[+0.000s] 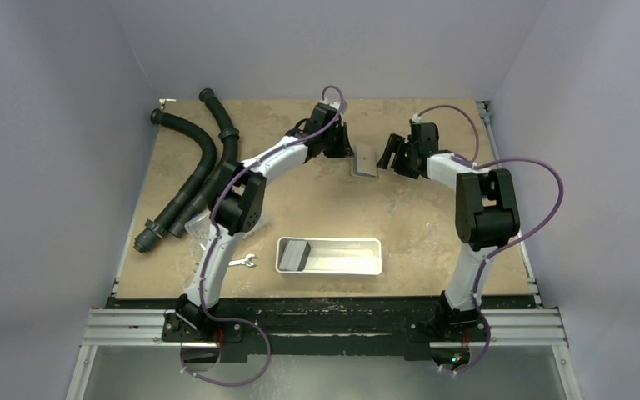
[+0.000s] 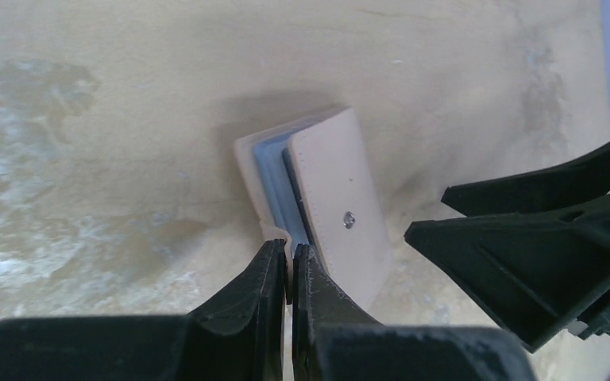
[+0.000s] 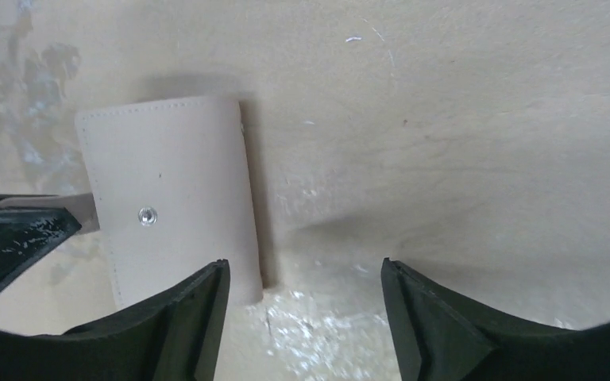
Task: Put the credit cards into the card holder
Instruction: Open the card holder at the center of the board.
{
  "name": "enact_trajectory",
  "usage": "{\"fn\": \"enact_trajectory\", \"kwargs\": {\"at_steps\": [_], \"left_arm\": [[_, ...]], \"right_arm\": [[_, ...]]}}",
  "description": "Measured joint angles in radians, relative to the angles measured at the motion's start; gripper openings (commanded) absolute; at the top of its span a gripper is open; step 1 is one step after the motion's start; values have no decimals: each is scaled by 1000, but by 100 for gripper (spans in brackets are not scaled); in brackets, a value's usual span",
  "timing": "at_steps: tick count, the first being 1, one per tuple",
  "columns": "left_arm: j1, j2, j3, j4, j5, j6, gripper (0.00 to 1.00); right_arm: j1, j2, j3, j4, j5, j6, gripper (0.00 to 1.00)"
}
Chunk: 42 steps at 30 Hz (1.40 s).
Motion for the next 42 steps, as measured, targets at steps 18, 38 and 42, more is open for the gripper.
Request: {"fn": "enact_trajectory", "kwargs": {"at_steps": [18, 38, 42], "left_arm": [[-8, -47, 0, 23, 114, -49, 0], [-8, -47, 10, -12, 120, -38, 0], [-6, -47, 10, -25, 119, -31, 0]], "right_arm": [[124, -84, 2, -12, 89, -157, 82], [118, -57, 2, -4, 112, -147, 71], [116, -57, 2, -2, 142, -112, 62]]}}
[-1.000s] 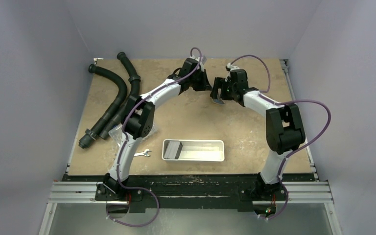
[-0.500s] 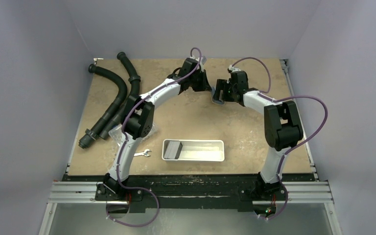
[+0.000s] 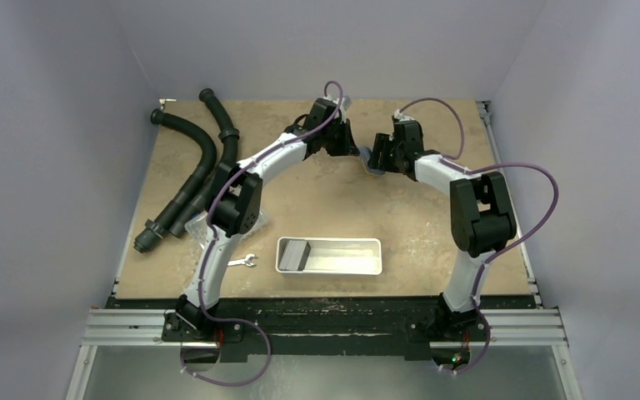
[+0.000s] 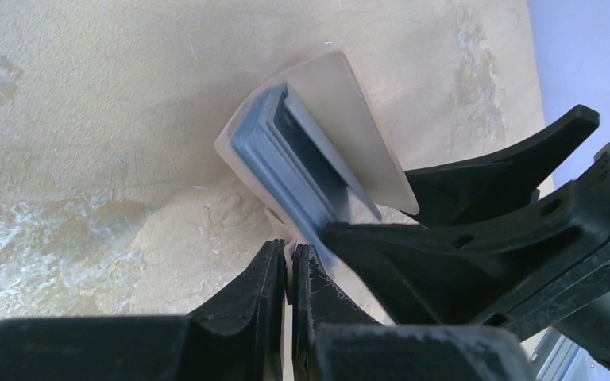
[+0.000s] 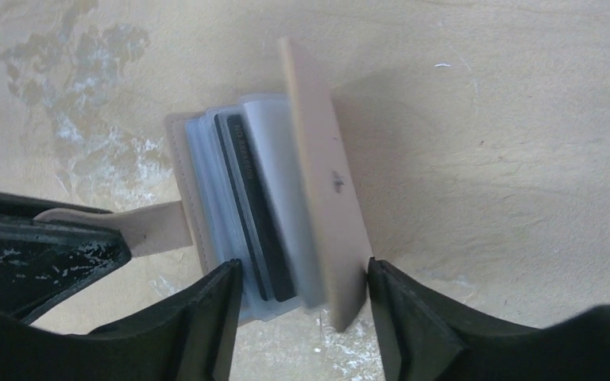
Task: Put the credit cards into the card holder
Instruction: Open the card holder at the center of the board.
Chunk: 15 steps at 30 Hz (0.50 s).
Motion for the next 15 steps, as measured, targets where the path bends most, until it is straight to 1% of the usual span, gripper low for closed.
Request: {"fn": "enact_trajectory", "kwargs": {"at_steps": [4, 8, 11, 15], "left_arm": [[4, 0, 0, -17, -4, 15, 0], [8, 0, 0, -35, -7, 23, 0], [12, 0, 0, -40, -6, 41, 0], [21, 0, 0, -52, 0, 65, 0]], "right_arm": [[-25, -15, -19, 15, -2, 37, 63], [-79, -40, -38, 39, -24, 76, 70], [-113, -42, -39, 46, -23, 75, 74], [-126, -48, -45, 30, 25, 55, 78]]}}
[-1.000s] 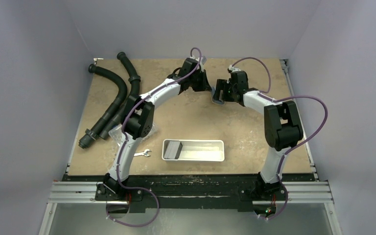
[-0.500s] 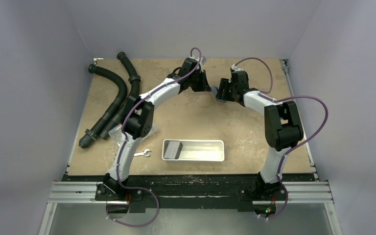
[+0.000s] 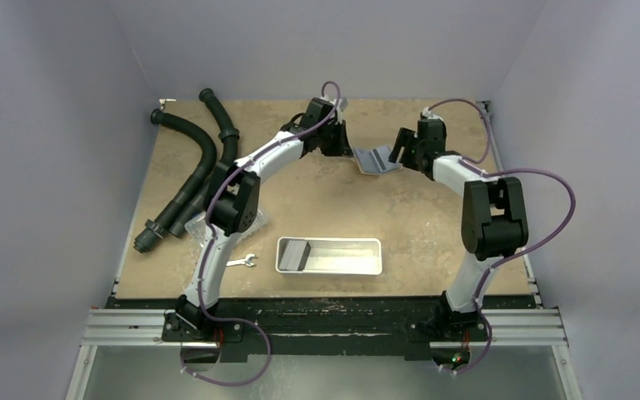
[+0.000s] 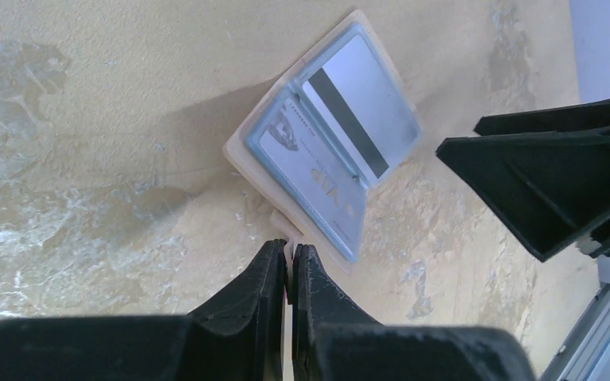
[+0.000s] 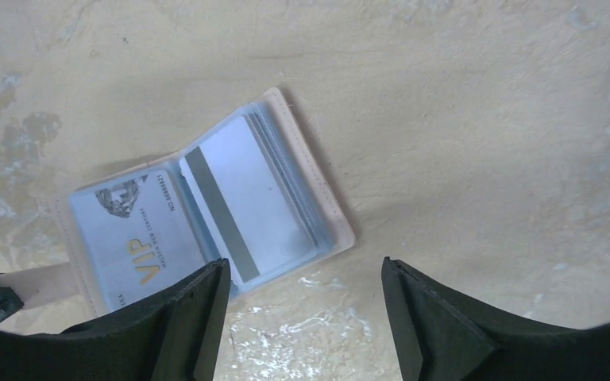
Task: Put the credit cards into the card holder
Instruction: Open the card holder at the center of the board.
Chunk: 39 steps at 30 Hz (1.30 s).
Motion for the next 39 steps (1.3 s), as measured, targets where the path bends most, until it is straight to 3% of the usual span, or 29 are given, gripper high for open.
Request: {"fn": "enact_trajectory", "kwargs": {"at_steps": [5, 9, 13, 15, 21, 39], "left_arm": [[6, 0, 2, -49, 5, 54, 0], [6, 4, 32, -124, 4, 105, 0], [7, 19, 68, -161, -11, 134, 0], [7, 34, 84, -174, -25, 145, 0], [8, 92, 101, -214, -60, 162, 0], [13, 91, 103, -223, -56, 159, 0]], "right_arm": [[36, -64, -8, -21, 46, -50, 77], [85, -105, -2, 14, -34, -90, 66], [127, -58, 41, 31, -137, -105, 52], [137, -20, 54, 35, -172, -103, 50], [141, 102, 106, 17, -213, -102, 69], [252, 143, 183, -78, -7, -246, 74]]}}
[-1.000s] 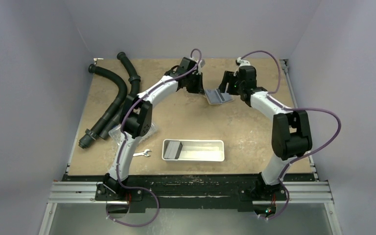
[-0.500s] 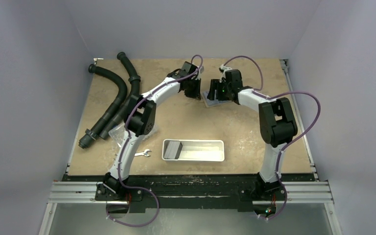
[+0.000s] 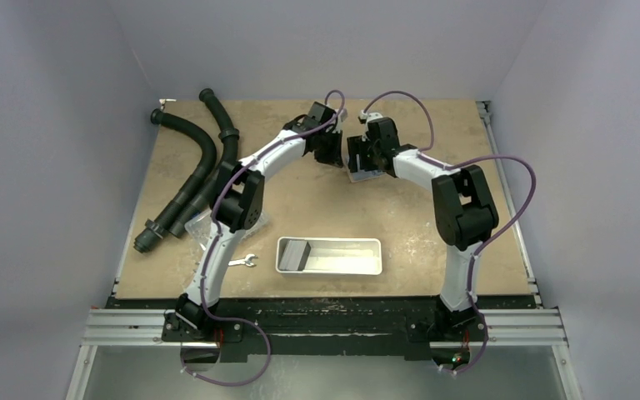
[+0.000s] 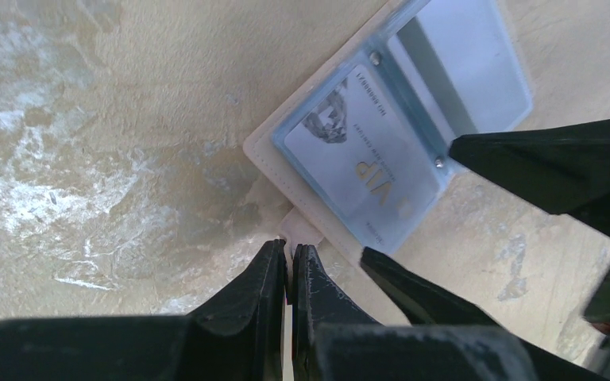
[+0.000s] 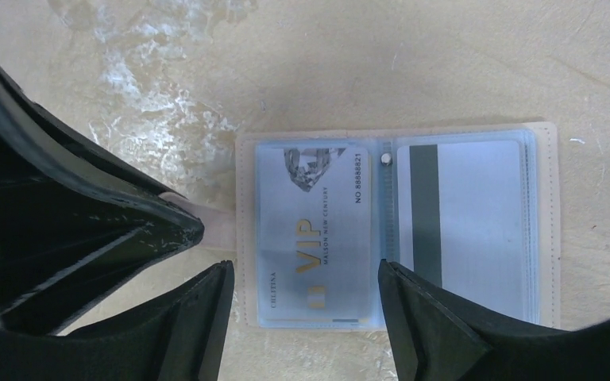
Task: Put the credit cards into the card holder
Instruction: Open the card holder at the center of the board.
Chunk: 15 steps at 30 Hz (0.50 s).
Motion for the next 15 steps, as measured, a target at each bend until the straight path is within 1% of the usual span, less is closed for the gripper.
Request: {"fn": "enact_trajectory", "kwargs": {"at_steps": [8, 15], "left_arm": [[0, -14, 48, 5, 17, -2, 0], [0, -17, 49, 5, 21, -8, 0]], "right_arm": [[2, 13, 0, -8, 6, -6, 73], [2, 13, 0, -8, 10, -6, 71]]}}
